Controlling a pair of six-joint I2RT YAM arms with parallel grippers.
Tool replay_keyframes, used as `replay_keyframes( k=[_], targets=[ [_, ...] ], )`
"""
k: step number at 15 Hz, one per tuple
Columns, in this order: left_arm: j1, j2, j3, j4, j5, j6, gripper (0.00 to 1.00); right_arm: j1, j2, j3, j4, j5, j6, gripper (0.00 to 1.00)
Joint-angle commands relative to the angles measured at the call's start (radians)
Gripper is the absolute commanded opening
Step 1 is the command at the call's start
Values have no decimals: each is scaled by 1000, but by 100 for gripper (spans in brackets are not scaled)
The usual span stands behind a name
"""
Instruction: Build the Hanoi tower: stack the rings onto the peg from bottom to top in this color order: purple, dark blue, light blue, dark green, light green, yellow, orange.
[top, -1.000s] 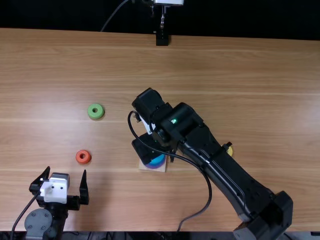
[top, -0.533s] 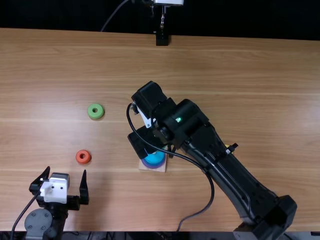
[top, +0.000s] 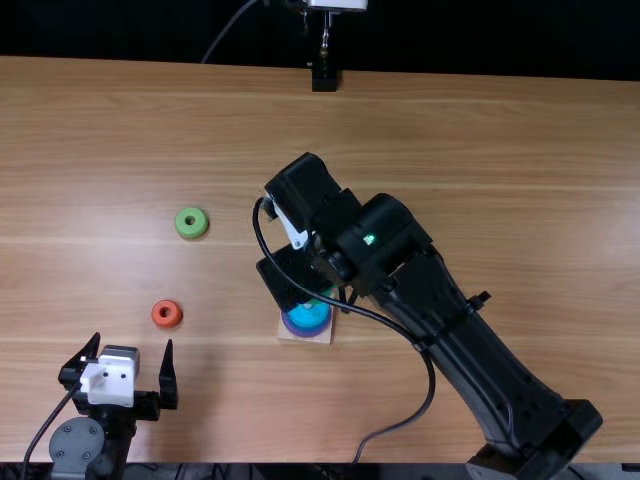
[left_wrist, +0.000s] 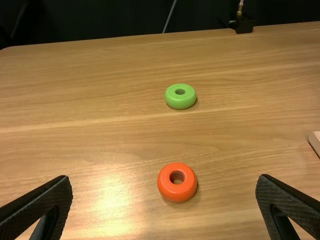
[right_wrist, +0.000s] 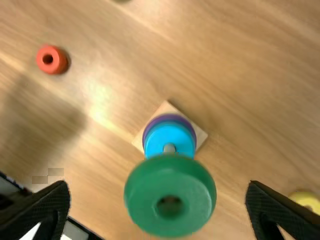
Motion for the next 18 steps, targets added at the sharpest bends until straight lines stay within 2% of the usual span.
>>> replay_keyframes(
  k=[1,3,5,7,8,18],
  targets=[
    [8,-11,-110,-78,5,16,100,12,-28,21,-9,9,-6,25],
    [8,-11,-110,-78,5,16,100,14,-63,18,-7,9,-8,1],
    [8,-11,-110,-78,5,18,100,18,-68,18,-7,10,-17,0],
    [8,-11,-110,-78,5,16,100,32,-68,7,-7,9,-56,0],
    [8,-11,-110,-78,5,16,100,32,-68,5,-7,9,-60,0],
    [8,-11,-110,-78,5,16,100,26,-51,-9,-3,10,-58,0]
  ],
)
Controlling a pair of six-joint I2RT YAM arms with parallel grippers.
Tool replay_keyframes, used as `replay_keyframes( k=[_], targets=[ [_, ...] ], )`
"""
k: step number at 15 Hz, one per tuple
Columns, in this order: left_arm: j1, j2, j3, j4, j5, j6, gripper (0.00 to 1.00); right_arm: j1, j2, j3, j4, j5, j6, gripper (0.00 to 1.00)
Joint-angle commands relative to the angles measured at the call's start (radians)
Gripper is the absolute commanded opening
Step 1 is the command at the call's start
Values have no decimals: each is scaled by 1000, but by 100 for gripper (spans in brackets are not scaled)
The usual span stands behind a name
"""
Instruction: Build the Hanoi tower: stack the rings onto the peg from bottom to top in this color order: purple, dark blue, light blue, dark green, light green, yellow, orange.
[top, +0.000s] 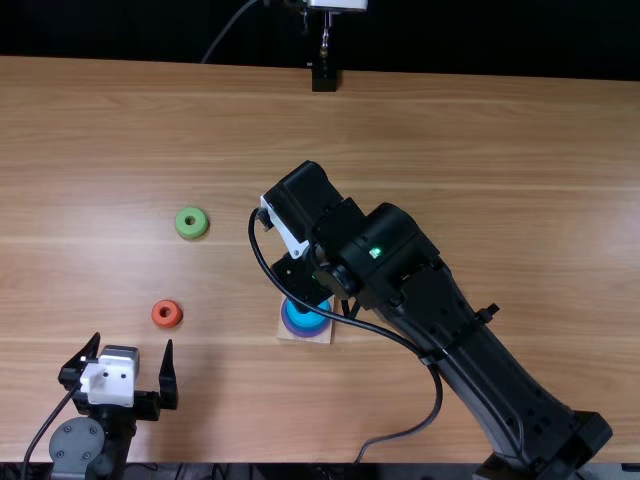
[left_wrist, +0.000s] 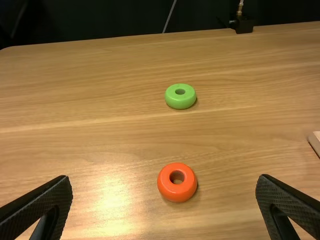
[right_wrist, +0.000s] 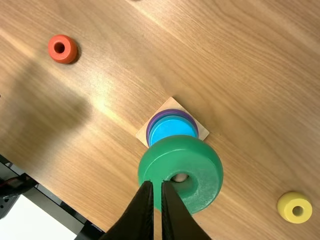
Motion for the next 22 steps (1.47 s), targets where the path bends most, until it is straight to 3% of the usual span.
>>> replay_keyframes(
  k=[1,17,22],
  targets=[
    [8,-11,-110,-75,5,16,100,1,-16,-26,1,7,-7,0],
    [8,-11,-110,-77,5,16,100,4,27,-103,18,7,-7,0],
    [8,-11,-110,-77,5,16,100,-2,25,-88,135,7,-11,0]
  ],
)
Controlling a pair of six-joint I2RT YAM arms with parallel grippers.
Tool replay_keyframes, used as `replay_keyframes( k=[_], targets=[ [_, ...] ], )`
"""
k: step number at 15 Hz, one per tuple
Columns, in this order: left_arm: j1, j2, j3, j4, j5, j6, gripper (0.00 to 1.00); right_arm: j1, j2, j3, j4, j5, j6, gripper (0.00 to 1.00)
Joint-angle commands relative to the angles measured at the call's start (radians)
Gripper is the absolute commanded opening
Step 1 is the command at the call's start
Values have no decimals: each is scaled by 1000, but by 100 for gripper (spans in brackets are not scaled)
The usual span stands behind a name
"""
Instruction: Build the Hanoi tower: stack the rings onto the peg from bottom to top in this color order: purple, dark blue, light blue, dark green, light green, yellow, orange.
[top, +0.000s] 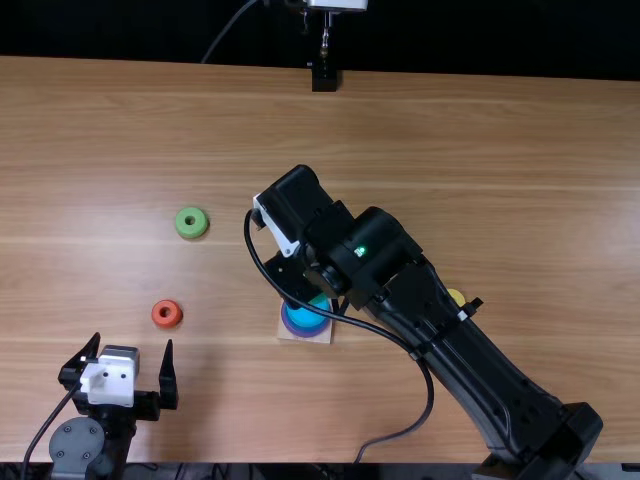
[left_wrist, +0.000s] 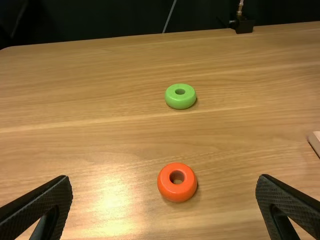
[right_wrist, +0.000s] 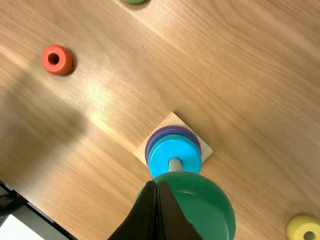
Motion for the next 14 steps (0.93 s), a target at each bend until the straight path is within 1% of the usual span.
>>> replay_keyframes(
  k=[1,3,4,7,11,14],
  targets=[
    [8,-11,-110,-77,5,16,100,-3,23,12,2,7,-5,0],
    [8,-11,-110,-77,5,16,100,-4,23,7,2,7,-7,0],
    [8,-11,-110,-77,5,18,100,-6,23,9,2,7,-12,0],
    [8,-11,-110,-77,5,16,100,-10,21,6,-6,7,-55,0],
    [8,-11,-110,-77,5,16,100,-20,17,-6,-9,9,-60,0],
    [8,-11,-110,-75,5,16,100,-20,12,-66,-11,7,-60,0]
  ],
)
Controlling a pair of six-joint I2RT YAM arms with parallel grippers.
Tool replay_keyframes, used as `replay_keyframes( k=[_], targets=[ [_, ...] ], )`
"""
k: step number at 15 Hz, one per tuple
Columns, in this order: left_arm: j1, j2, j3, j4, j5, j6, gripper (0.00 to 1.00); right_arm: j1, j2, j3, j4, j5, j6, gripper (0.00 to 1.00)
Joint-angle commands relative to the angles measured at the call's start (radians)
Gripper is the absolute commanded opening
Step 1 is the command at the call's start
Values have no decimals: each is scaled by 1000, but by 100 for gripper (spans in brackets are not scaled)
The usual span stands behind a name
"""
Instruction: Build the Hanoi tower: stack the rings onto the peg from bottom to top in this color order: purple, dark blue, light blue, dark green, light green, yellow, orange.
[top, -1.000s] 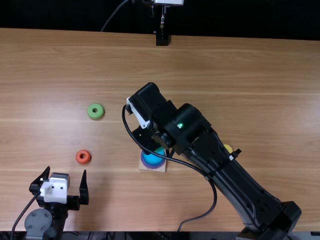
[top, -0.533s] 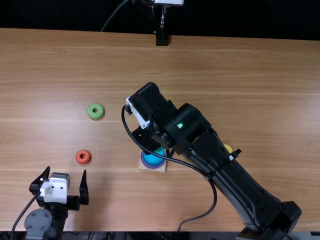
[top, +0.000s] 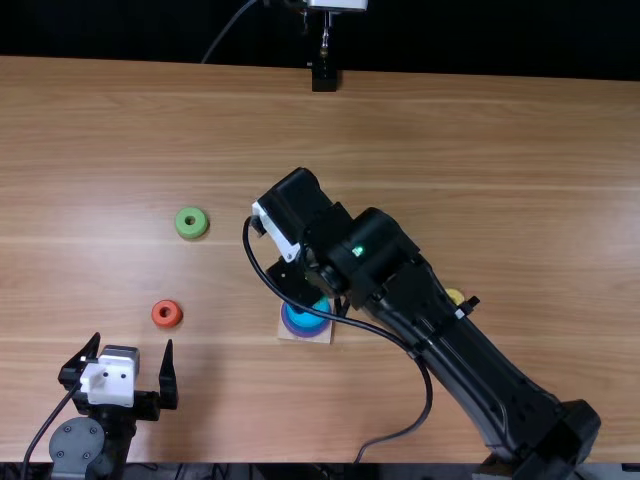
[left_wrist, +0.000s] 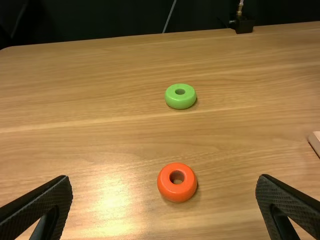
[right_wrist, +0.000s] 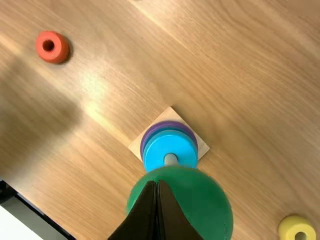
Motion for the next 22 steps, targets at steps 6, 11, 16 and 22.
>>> replay_keyframes(
  k=[6,11,16,22],
  targets=[
    [8,-11,-110,-78,5,16,100,-12,14,-64,8,7,2,10],
    [8,-11,-110,-78,5,16,100,-11,9,26,-8,3,7,95],
    [8,-11,-110,-78,5,16,100,-12,-29,89,-10,3,5,100],
    [8,-11,-110,-78,5,16,100,-167,-137,95,21,7,9,100]
  ],
)
